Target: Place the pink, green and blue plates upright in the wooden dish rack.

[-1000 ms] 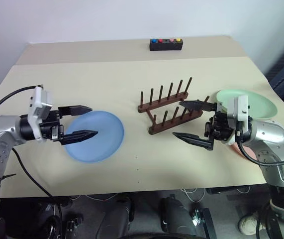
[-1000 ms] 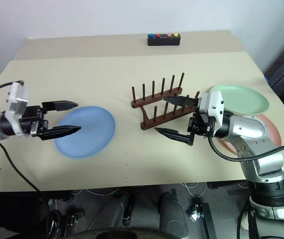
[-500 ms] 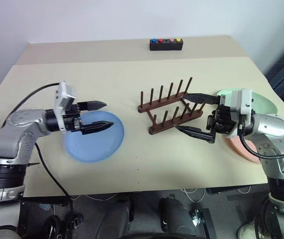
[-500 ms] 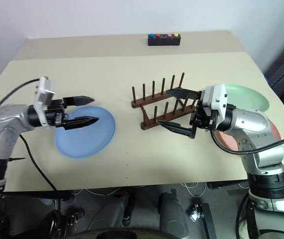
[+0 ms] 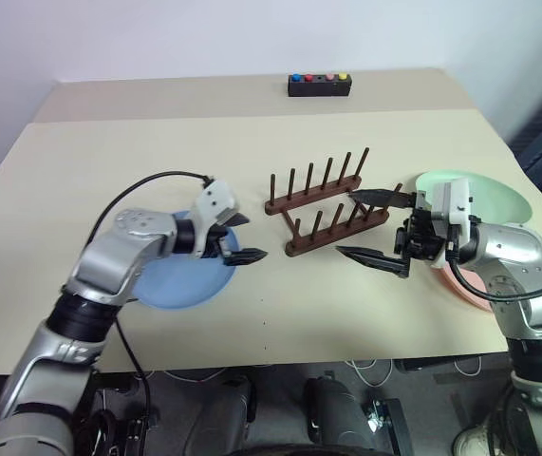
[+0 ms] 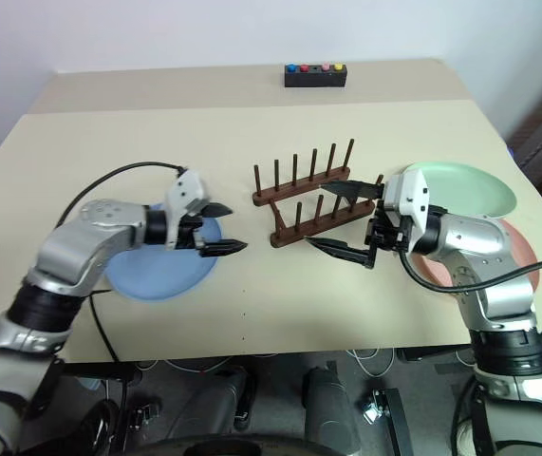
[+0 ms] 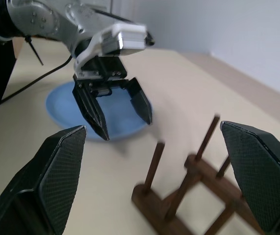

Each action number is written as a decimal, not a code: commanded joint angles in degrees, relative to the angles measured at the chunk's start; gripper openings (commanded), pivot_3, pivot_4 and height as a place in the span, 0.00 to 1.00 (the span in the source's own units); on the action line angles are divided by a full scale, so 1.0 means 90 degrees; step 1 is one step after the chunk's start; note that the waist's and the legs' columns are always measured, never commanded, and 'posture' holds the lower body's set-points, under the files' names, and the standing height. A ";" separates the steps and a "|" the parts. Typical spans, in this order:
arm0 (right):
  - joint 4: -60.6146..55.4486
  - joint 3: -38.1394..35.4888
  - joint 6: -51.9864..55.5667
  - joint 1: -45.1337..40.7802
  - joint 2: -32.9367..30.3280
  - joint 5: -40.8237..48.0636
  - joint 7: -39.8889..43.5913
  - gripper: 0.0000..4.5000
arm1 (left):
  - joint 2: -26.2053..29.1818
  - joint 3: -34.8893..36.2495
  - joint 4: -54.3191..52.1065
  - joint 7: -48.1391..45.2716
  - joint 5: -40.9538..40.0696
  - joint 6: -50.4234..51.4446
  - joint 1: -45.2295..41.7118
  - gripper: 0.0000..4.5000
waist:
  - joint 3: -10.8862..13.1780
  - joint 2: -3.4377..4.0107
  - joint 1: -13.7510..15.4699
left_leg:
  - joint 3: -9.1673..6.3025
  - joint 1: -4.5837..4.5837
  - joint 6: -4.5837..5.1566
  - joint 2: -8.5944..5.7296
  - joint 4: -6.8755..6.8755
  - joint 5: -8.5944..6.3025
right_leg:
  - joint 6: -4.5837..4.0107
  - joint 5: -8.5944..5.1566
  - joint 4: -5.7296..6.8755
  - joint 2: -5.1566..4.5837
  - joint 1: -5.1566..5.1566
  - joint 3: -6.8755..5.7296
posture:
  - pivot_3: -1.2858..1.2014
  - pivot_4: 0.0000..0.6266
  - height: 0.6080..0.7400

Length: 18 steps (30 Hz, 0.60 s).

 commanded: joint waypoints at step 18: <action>-0.1036 -0.0932 0.0925 0.0816 -0.0503 0.0558 -0.0528 1.00 | -0.1772 -0.1025 0.1247 0.0669 0.1067 0.0621 -0.0667 0.71 | -0.0002 0.0000 0.0013 | -0.0001 0.0000 0.0000 0.0000 0.0006 0.0000 | 0.0003 -0.0001 0.0001 0.0000 0.0005 0.0000 | 0.52 0.24 1.00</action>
